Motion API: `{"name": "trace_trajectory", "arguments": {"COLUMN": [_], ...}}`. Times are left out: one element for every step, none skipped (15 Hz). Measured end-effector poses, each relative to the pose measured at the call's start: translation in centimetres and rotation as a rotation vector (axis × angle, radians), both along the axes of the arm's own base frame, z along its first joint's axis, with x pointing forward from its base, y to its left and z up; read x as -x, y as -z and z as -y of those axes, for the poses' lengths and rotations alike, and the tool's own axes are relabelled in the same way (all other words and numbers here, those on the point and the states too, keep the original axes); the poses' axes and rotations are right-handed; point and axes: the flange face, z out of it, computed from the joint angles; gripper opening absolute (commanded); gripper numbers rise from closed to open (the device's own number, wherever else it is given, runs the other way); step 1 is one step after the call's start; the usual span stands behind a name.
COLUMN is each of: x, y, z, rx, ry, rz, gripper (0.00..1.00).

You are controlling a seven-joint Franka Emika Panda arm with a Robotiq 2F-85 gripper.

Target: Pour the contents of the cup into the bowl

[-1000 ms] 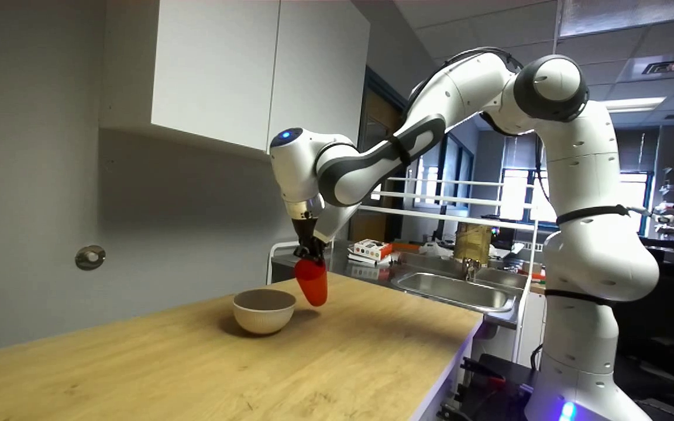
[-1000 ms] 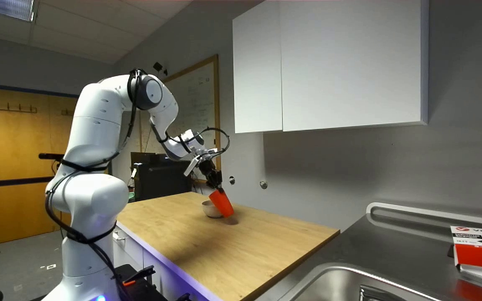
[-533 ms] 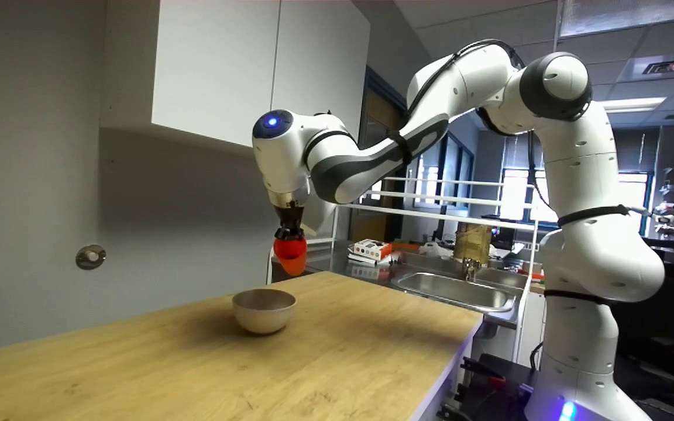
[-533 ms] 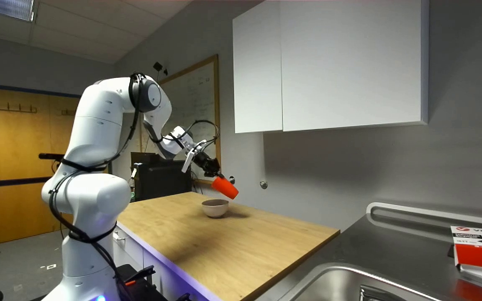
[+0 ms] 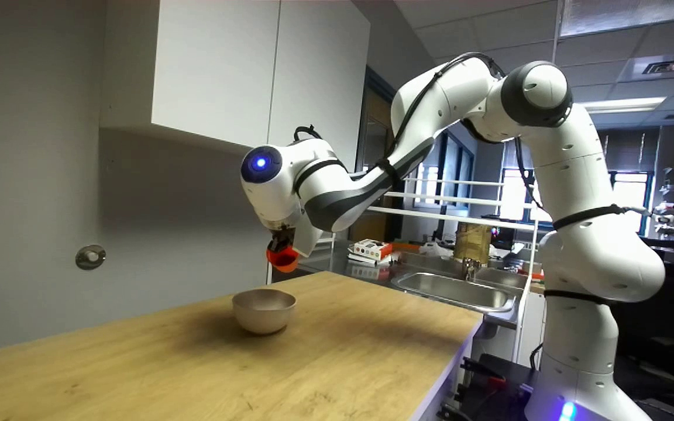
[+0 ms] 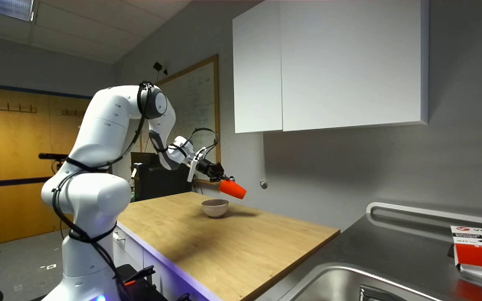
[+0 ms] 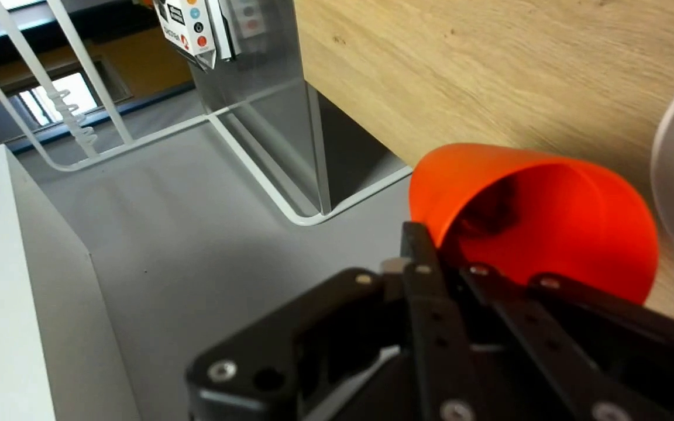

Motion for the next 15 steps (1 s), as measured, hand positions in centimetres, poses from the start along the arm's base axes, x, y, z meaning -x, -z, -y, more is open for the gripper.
{"name": "trace_trajectory", "arguments": {"x": [-0.2,-0.4,-0.5,-0.6,-0.6,-0.6,-0.6,-0.5,-0.4,-0.3,-0.2,-0.2,-0.3,-0.4,-0.6], "y": [0.5,0.8,1.1,1.1,1.1,0.9,0.7,0.5,0.2,-0.1,-0.4,-0.7,-0.9,-1.1,-1.3], "z": [-0.1,-0.2,-0.4,-0.6,-0.8,-1.1,-1.6,-2.2,-2.8,-3.4,-3.9,-4.3,-4.5,-4.6,-4.5], "rx": [0.007,0.014,0.016,0.016,0.015,0.016,0.018,0.020,0.022,0.027,0.033,0.040,0.047,0.055,0.062], "ry": [-0.003,-0.008,-0.011,-0.014,-0.019,-0.029,-0.042,-0.058,-0.077,-0.100,-0.123,-0.145,-0.163,-0.178,-0.190], "rz": [0.008,0.020,0.033,0.051,0.073,0.100,0.131,0.163,0.198,0.236,0.275,0.309,0.340,0.367,0.389], "gripper": [0.01,0.01,0.01,0.01,0.01,0.01,0.01,0.01,0.01,0.01,0.01,0.01,0.01,0.01,0.01]}}
